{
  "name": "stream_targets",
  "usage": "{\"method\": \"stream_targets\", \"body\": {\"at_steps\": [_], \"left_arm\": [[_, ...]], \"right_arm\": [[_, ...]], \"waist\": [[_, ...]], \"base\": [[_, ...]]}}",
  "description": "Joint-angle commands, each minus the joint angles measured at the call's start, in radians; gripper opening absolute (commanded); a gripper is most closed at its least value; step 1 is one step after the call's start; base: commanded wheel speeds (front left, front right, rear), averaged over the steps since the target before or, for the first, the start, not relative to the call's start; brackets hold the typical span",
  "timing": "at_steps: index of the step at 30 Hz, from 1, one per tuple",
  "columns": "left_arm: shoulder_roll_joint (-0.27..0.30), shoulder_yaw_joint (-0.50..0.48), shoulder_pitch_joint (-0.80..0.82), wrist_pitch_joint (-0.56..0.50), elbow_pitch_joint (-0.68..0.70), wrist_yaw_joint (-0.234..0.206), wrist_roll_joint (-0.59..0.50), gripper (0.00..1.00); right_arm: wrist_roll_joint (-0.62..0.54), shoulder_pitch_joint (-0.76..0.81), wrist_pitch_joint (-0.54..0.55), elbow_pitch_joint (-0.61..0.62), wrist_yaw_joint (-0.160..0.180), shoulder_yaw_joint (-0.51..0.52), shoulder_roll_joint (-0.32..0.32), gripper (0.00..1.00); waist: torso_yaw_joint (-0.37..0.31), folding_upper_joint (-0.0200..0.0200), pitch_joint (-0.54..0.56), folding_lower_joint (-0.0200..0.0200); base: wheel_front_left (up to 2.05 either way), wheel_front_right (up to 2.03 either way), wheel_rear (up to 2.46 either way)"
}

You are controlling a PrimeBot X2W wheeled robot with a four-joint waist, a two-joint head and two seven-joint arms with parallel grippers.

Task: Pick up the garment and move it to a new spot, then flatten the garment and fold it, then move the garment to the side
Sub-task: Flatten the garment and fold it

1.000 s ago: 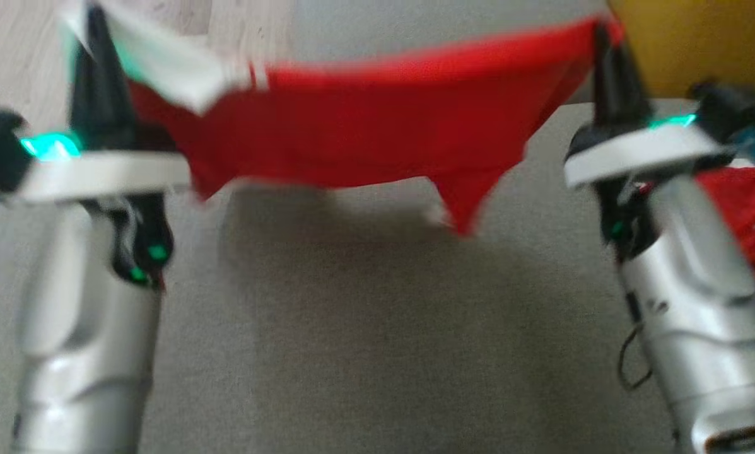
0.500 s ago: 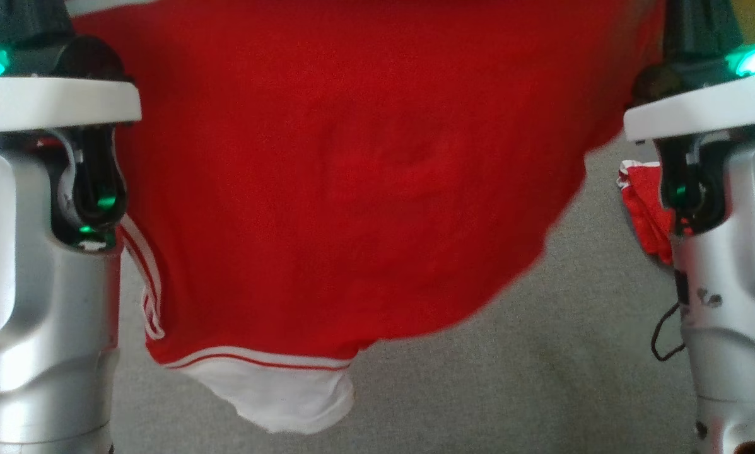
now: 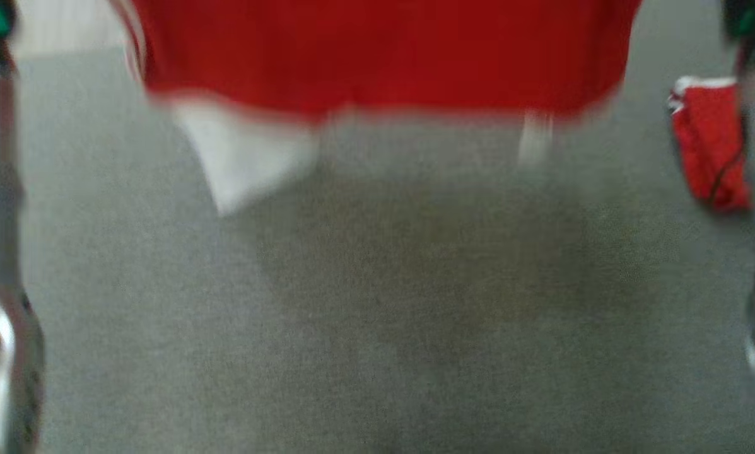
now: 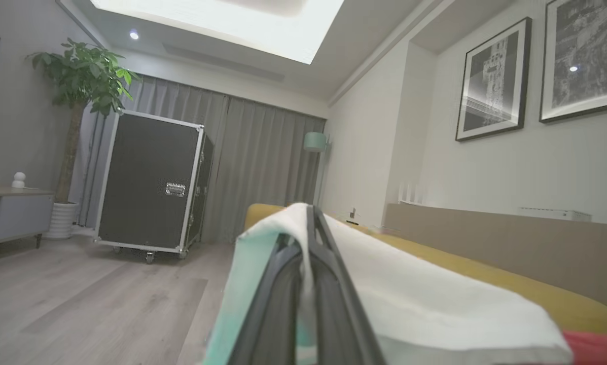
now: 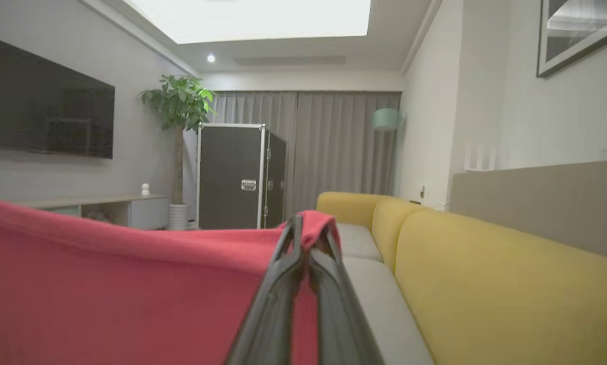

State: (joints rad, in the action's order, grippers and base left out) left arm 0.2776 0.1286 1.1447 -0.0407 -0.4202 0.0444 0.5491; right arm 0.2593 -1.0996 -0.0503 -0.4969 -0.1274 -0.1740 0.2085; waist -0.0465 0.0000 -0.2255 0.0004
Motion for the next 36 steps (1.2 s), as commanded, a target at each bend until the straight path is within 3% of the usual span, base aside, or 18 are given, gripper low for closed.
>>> {"method": "stream_targets", "body": {"at_steps": [1, 6, 10, 16, 21, 29, 36], "left_arm": [[0.062, -0.031, 0.089, 0.023, -0.01, 0.005, -0.016, 0.0], [0.078, -0.029, 0.281, 0.148, -0.188, 0.022, -0.054, 0.0], [0.065, -0.007, 0.333, 0.219, -0.305, 0.049, -0.06, 0.0], [0.018, 0.047, 0.259, 0.273, -0.439, 0.077, -0.053, 0.0], [-0.006, 0.105, 0.103, 0.293, -0.501, 0.085, -0.034, 0.0], [0.032, 0.291, -0.193, 0.265, -0.444, 0.086, 0.083, 0.0], [0.153, 0.465, -0.395, 0.153, -0.266, 0.086, 0.239, 0.0]], "right_arm": [[-0.02, -0.082, -0.039, -0.014, -0.003, 0.007, -0.006, 0.0], [-0.099, -0.279, -0.163, -0.216, -0.003, 0.034, -0.034, 0.0], [-0.139, -0.314, -0.201, -0.323, -0.003, 0.038, -0.045, 0.0], [-0.176, -0.219, -0.21, -0.46, -0.003, -0.035, -0.028, 0.0], [-0.174, -0.103, -0.211, -0.567, -0.003, -0.12, 0.0, 0.0], [-0.087, 0.047, -0.204, -0.663, -0.003, -0.257, 0.027, 0.0], [0.072, 0.182, -0.113, -0.63, -0.003, -0.424, 0.078, 0.0]], "waist": [[0.013, 0.0, -0.124, -0.0004], [0.019, 0.0, -0.175, -0.0004], [0.028, 0.0, -0.184, -0.0004], [0.054, 0.0, -0.184, -0.0004], [0.076, 0.0, -0.146, -0.0004], [0.088, 0.0, -0.055, -0.0004], [0.088, 0.0, 0.047, -0.0004]], "base": [[0.0, 0.0, 0.0], [0.0, 0.0, 0.0], [0.0, 0.0, 0.0], [0.0, 0.0, 0.0], [0.0, 0.0, 0.0], [0.0, 0.0, 0.0], [0.0, 0.0, 0.0]]}}
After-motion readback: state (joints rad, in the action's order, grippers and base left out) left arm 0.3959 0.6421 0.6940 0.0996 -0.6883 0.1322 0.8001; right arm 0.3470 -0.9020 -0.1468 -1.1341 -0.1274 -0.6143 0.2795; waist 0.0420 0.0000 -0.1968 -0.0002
